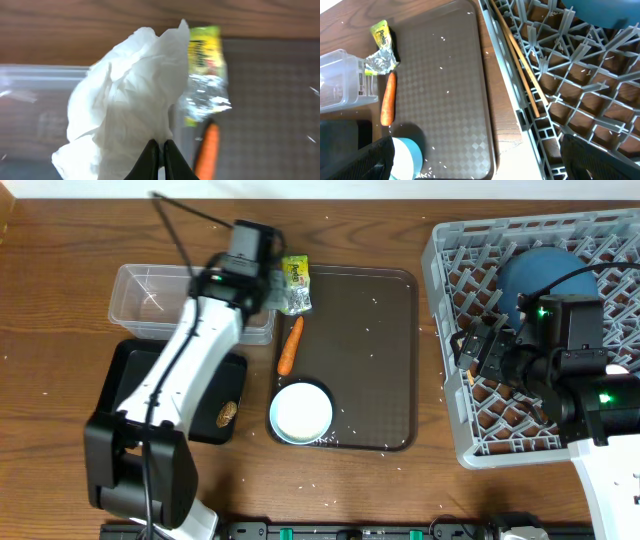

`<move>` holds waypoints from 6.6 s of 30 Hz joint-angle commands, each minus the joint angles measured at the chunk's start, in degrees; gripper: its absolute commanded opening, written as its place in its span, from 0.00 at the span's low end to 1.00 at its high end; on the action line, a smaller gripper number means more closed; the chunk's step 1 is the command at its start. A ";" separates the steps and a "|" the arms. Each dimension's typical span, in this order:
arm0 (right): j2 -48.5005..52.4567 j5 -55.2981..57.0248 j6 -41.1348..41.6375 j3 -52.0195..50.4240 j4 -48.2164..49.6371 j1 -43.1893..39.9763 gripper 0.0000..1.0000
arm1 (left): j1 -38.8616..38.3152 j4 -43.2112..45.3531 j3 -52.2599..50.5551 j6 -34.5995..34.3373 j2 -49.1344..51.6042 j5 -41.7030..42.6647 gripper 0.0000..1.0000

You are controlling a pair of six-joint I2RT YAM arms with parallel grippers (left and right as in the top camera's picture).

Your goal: Sort waste into correct bins and load items into the dishwasher rack

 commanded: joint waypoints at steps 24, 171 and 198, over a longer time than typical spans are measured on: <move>-0.44 0.31 -0.87 0.22 -1.64 -0.76 0.99 | 3.80 -9.53 -0.48 -2.49 -0.98 -0.92 0.06; -0.33 0.13 -0.85 0.20 -2.23 -0.61 0.99 | -14.62 -4.74 -4.15 12.59 13.49 12.37 0.77; -0.33 0.13 -0.85 0.17 -2.38 -0.61 0.99 | -18.36 -8.81 0.50 7.82 3.30 0.81 0.06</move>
